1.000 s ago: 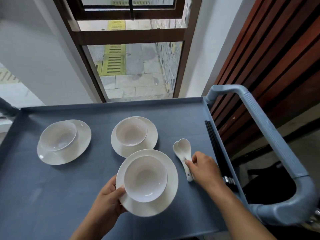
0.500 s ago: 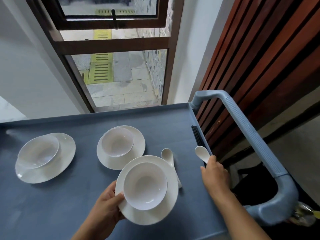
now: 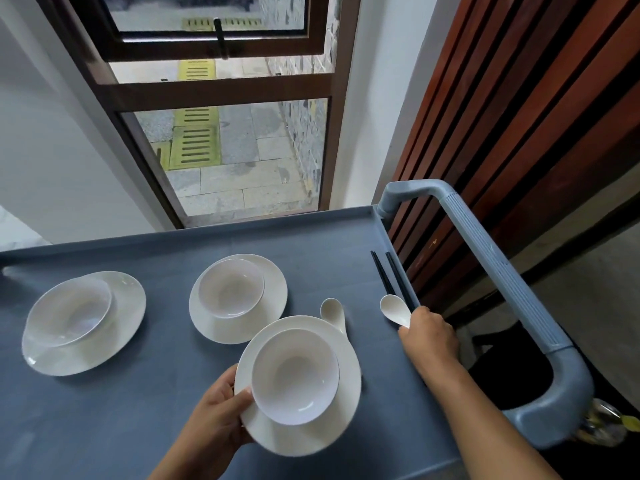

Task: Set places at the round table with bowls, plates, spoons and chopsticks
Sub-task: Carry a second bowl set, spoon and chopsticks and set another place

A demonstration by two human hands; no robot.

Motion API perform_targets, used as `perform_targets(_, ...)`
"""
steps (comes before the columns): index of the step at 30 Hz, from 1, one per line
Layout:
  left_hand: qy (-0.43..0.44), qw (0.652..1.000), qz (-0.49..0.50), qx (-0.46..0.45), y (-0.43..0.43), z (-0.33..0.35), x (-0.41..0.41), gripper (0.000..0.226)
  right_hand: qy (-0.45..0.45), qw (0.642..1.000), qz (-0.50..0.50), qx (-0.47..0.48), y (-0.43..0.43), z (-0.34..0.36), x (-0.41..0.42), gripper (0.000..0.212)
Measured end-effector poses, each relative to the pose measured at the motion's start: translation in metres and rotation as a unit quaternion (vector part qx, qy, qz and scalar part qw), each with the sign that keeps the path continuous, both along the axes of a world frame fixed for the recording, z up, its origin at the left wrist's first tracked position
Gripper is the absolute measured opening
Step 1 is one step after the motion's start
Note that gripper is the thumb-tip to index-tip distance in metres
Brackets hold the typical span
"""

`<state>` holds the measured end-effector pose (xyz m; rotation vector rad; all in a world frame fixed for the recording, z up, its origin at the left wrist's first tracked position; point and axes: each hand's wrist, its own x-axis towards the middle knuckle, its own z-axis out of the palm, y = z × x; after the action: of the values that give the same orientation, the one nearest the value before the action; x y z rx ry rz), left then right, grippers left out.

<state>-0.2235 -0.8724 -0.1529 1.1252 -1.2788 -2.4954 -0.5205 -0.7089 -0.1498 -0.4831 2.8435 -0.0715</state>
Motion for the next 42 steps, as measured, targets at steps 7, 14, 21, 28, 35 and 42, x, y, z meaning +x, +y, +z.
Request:
perform_targets(7, -0.007, 1.0, -0.004, 0.0, 0.0, -0.004, 0.003, 0.035, -0.014, 1.0, 0.001, 0.012, 0.001, 0.002, -0.004, 0.018)
perform_targets(14, 0.002, 1.0, -0.016, 0.007, 0.003, -0.001, 0.005, 0.041, 0.002, 1.0, -0.002, -0.001, 0.001, 0.0, 0.0, 0.018)
perform_targets(21, 0.009, 1.0, -0.013, 0.009, 0.004, -0.002, 0.008, 0.042, -0.035, 0.999, 0.002, -0.007, 0.003, 0.004, -0.008, 0.015)
perform_targets(28, 0.014, 1.0, -0.017, 0.01, 0.006, -0.001, 0.009, 0.045, -0.04, 0.999, 0.02, -0.008, 0.005, 0.006, -0.006, 0.014)
perform_targets(35, 0.014, 1.0, -0.008, 0.009, 0.009, -0.002, 0.015, 0.045, -0.039, 0.999, 0.03, -0.001, 0.004, 0.01, -0.006, 0.011)
perform_targets(42, 0.019, 1.0, 0.023, 0.01, 0.01, 0.009, 0.025, 0.038, -0.097, 0.982, 0.082, -0.138, 0.004, 0.033, -0.003, 0.018)
